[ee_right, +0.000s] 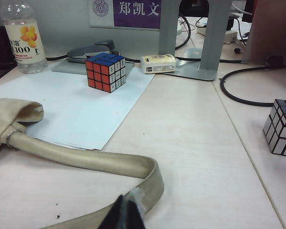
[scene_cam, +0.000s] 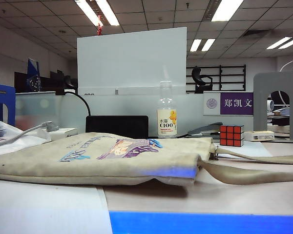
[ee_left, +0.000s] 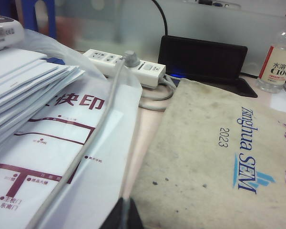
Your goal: Take the glasses case out of the canvas bag and put it on the table.
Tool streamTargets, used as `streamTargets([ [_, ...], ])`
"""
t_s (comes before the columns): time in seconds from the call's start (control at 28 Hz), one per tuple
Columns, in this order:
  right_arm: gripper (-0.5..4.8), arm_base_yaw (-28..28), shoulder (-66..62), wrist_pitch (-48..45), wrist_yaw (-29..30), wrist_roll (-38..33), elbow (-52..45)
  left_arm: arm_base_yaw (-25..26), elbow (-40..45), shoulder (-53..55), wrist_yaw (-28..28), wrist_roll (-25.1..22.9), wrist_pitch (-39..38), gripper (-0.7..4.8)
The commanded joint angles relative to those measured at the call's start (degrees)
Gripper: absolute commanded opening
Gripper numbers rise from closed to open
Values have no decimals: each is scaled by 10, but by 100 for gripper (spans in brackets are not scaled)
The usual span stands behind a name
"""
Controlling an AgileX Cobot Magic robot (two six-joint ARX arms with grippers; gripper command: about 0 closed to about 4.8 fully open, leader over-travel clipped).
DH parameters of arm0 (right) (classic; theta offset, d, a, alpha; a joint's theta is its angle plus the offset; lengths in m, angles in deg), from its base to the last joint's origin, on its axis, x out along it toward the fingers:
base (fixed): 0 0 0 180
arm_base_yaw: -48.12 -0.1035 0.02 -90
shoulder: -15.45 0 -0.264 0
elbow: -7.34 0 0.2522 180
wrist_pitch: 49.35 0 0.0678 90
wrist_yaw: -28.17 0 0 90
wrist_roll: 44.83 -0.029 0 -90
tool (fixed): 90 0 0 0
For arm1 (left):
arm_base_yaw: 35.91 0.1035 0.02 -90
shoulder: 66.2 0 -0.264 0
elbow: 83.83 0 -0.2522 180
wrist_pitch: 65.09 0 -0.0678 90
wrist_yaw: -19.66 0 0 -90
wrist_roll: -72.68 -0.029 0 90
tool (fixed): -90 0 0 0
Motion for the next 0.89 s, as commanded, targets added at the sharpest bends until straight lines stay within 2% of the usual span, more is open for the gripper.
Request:
streamTargets([
  [0.04, -1, 0, 1, -7, -7, -12, -1, 0, 0, 0, 13, 7, 16, -5],
  [0.36, -1, 0, 1, -12, -2, -60, -1, 1, 0, 0, 5, 19, 23, -4],
  [0.39, -1, 0, 1, -11, 4, -71, -1, 0, 0, 0, -23, 30, 24, 0],
  [0.5, -1, 0, 1, -12, 40, -92, -1, -6, -1, 20, -222, 120, 60, 100],
  [0.54, -1, 0, 1, -13, 55, -100, -1, -21, -2, 35, -271, 154, 85, 123],
  [0.57, -1, 0, 1, -12, 70, -105, -1, -41, -2, 50, -273, 182, 98, 122],
  [0.64, -1, -1, 1, -12, 96, -108, 0, -101, -9, 86, -206, 231, 111, 126],
  [0.68, -1, -1, 1, -13, 101, -112, 0, -132, -17, 107, -163, 231, 115, 133],
  [0.75, -1, -1, 1, -13, 105, -135, 2, -208, -43, 173, -95, 195, 144, 160],
  [0.82, -1, 0, 1, -12, 108, -149, 2, -287, -83, 268, -63, 142, 192, 188],
  [0.89, -1, -1, 1, -12, 109, -156, 2, -359, -157, 391, -44, 83, 209, 189],
])
